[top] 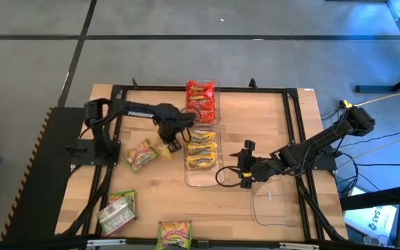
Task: Sort Maruchan noodles
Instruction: Put the yellow noodle pack into the middle transparent bin
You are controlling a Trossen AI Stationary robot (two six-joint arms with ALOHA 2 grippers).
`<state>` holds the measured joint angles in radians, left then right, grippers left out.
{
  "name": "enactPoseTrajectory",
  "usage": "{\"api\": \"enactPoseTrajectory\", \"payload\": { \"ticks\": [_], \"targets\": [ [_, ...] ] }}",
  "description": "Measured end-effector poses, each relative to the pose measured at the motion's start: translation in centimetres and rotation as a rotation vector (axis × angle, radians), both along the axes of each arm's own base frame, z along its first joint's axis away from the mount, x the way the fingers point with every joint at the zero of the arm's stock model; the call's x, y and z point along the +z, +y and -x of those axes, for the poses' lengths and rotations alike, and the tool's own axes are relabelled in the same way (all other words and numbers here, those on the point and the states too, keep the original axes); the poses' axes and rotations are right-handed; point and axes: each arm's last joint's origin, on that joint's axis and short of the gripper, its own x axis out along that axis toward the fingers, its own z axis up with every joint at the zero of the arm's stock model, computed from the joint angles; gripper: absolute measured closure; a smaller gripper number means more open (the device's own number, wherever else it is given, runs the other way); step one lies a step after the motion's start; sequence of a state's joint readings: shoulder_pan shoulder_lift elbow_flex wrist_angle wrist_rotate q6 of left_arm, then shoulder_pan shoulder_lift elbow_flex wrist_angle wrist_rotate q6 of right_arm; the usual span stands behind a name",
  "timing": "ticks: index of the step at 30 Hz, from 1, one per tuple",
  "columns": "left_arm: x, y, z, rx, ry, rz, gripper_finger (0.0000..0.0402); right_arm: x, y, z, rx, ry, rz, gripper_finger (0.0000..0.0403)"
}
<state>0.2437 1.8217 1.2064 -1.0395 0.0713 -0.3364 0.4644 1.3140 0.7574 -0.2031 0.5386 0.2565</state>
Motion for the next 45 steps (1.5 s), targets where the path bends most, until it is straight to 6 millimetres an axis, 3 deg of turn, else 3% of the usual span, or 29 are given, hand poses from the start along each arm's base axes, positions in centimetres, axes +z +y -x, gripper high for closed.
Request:
{"api": "enactPoseTrajectory", "payload": {
  "ticks": [23,37,45],
  "targets": [
    [0.0,-13.3,-0.1,-0.008,0.054,0.002,0.0371,0.0,0.1,0.0,0.03,0.013,-0.031,0.0182],
    [0.2,-21.0,-0.2,0.064,-0.114,0.148,0.0371,0.1,0.6,-0.1,0.139,0.036,-0.126,0.0182],
    [0.4,-23.8,-0.7,0.042,-0.271,0.196,0.0371,2.8,1.1,-0.9,0.201,0.019,-0.13,0.0182]
  ]
}}
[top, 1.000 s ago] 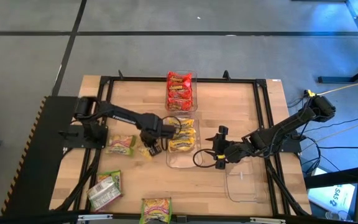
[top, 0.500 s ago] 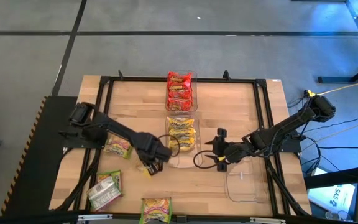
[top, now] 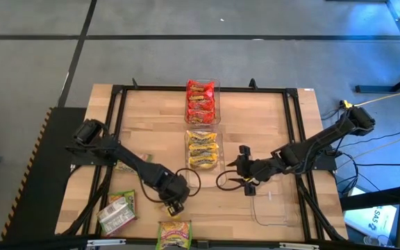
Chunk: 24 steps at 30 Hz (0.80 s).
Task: Sort Maruchan noodles
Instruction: Put the yellow noodle pack into the middle transparent bin
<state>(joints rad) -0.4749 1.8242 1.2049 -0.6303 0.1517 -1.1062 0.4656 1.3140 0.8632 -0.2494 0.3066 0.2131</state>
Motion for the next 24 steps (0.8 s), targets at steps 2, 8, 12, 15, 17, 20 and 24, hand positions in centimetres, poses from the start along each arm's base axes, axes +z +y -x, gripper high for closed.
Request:
{"api": "enactPoseTrajectory", "payload": {
  "ticks": [2,8,12,15,17,20,24],
  "targets": [
    [0.1,-0.6,-0.1,-0.005,-0.048,-0.001,0.0371,0.8,0.2,-0.2,0.016,-0.003,-0.018,0.0182],
    [0.6,-2.2,-0.5,-0.025,-0.195,-0.001,0.0371,1.8,2.2,0.1,0.059,-0.025,-0.123,0.0182],
    [1.0,-3.0,-0.9,-0.05,-0.304,-0.008,0.0371,0.9,4.4,0.2,0.066,-0.009,-0.188,0.0182],
    [1.3,-3.4,-1.3,-0.103,-0.39,-0.02,0.0371,-0.6,6.3,-0.3,0.072,0.006,-0.237,0.0182],
    [1.4,-3.4,-1.4,-0.12,-0.424,-0.049,0.0371,-1.6,7.3,-0.6,0.078,0.01,-0.259,0.0182],
    [2.0,-3.4,-1.0,-0.135,-0.44,-0.096,0.0371,-2.6,8.7,-1.4,0.074,0.026,-0.293,0.0182],
    [3.5,-3.7,1.3,-0.133,-0.382,-0.148,0.0371,-2.6,10.2,-2.9,0.088,0.033,-0.301,0.0182]
  ]
}}
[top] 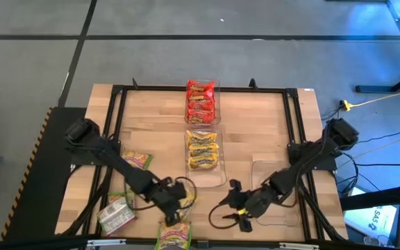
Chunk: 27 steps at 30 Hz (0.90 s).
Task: Sort Maruchan noodles
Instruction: Put the yellow noodle pack into the middle transparent bin
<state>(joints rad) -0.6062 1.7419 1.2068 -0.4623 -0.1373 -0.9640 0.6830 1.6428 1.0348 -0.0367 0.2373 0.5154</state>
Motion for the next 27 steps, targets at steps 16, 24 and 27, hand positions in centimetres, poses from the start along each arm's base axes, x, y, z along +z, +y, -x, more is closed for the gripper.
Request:
{"api": "enactPoseTrajectory", "payload": {
  "ticks": [16,24,27],
  "targets": [
    [-4.4,-2.9,4.1,0.1,0.065,-0.02,0.0371,-5.2,2.2,-3.1,-0.053,0.097,0.103,0.0182],
    [-6.0,-3.2,0.7,0.007,-0.106,0.039,0.0371,-5.9,2.2,-3.1,-0.1,0.141,0.056,0.0182],
    [-6.5,-3.0,0.0,0.002,-0.124,0.046,0.0371,-5.9,2.0,-3.4,-0.163,0.148,0.004,0.0178]
  ]
}}
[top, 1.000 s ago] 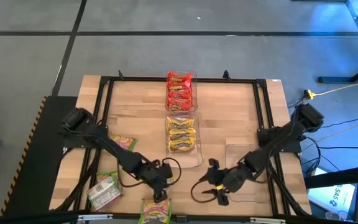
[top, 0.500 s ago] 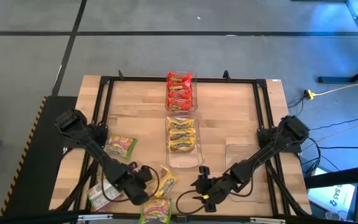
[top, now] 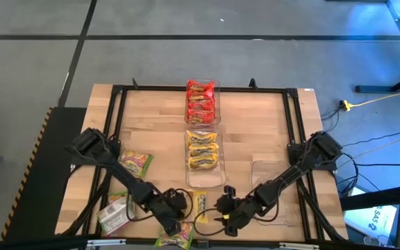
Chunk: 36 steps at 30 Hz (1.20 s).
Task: Sort Maruchan noodles
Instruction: Put the yellow noodle pack into the middle transparent bin
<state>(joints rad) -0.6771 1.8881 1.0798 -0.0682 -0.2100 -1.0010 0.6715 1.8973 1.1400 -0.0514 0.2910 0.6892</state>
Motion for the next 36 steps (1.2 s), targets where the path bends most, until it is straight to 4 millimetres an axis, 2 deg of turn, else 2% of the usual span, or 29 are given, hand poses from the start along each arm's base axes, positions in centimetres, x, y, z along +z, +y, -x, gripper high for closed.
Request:
{"api": "enactPoseTrajectory", "payload": {
  "ticks": [6,11,15,20,24,30,36],
  "targets": [
    [0.3,0.0,0.2,-0.037,-0.002,-0.022,0.0371,-0.3,-1.1,-0.4,-0.195,0.039,-0.128,0.012],
    [0.7,-0.4,0.7,-0.027,-0.05,-0.086,0.0371,-0.3,-1.1,-0.4,-0.327,0.035,-0.204,0.0082],
    [0.2,-0.4,0.5,0.005,-0.085,-0.161,0.0371,-0.9,-1.0,-0.7,-0.39,0.031,-0.257,0.0079],
    [-1.0,-0.6,0.2,-0.013,-0.096,-0.197,0.0371,-3.5,-0.3,-1.5,-0.429,0.043,-0.346,0.0087],
    [-2.5,-0.7,0.1,-0.026,-0.064,-0.217,0.0371,-4.8,-0.2,-2.1,-0.473,0.027,-0.384,0.0088],
    [-3.1,-0.9,0.0,-0.032,-0.065,-0.223,0.0371,-4.9,-0.5,-2.6,-0.488,0.011,-0.404,0.0088],
    [-3.0,-0.9,-0.3,-0.051,-0.093,-0.237,0.0371,-4.5,-0.3,-3.0,-0.444,-0.076,-0.394,0.0088]
  ]
}}
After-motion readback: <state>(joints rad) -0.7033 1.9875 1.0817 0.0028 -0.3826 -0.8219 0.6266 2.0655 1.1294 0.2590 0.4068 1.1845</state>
